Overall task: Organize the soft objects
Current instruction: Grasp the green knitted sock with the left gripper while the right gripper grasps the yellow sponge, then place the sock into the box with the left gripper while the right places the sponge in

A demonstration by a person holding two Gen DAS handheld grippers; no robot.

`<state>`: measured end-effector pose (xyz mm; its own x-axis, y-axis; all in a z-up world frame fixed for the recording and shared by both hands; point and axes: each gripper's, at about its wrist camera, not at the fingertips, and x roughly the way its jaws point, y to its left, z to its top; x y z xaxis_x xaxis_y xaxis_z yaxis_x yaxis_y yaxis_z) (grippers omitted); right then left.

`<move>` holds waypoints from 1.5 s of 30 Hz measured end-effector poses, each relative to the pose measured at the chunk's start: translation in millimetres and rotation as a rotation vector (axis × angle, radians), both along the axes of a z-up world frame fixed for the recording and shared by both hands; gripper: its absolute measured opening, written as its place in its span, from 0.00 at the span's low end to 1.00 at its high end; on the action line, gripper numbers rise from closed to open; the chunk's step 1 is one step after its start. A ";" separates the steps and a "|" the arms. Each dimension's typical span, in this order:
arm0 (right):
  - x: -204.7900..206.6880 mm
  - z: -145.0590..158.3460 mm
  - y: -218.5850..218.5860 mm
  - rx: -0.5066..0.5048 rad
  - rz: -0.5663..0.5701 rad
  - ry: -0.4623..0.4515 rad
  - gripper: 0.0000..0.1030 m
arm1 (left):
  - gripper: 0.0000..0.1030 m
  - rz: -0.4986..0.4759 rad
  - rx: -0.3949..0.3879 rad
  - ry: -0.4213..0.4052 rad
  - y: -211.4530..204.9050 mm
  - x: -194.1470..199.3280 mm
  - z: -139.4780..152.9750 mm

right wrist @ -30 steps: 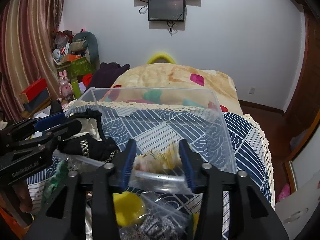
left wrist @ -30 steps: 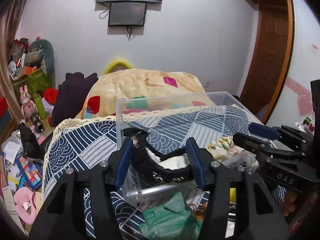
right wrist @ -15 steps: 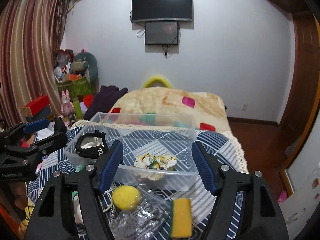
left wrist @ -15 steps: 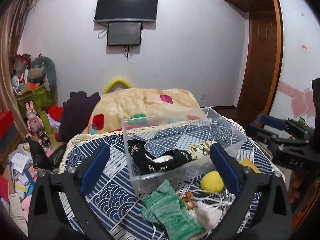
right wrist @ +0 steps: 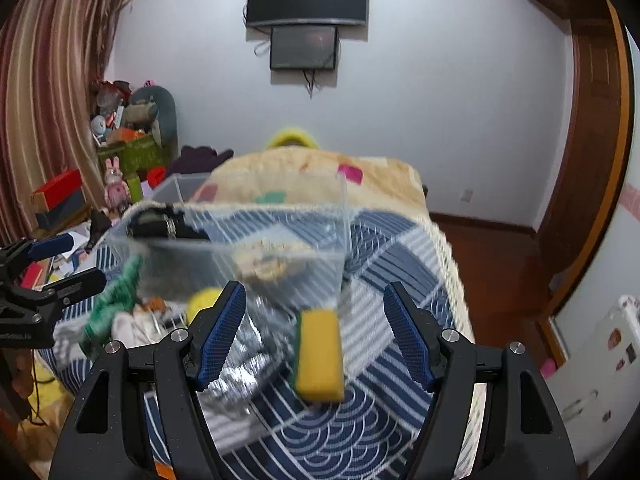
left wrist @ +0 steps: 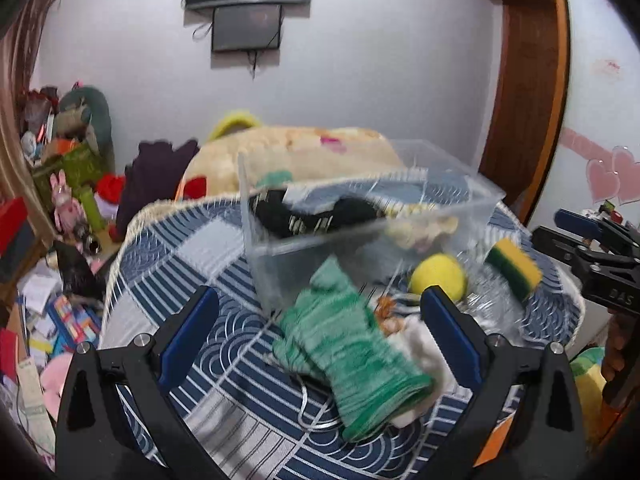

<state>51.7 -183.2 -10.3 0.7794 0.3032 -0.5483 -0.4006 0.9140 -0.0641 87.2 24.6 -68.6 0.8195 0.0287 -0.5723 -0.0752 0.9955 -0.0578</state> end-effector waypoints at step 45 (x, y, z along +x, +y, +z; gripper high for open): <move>-9.4 -2.8 -24.5 0.088 0.006 0.020 0.25 | 0.15 0.010 -0.065 -0.036 22.5 -37.0 -2.6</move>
<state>42.3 -207.7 -13.1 0.7667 0.3549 -0.5350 -0.4061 0.9135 0.0241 50.2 47.1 -71.2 0.8394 0.0004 -0.5435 -0.0816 0.9888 -0.1252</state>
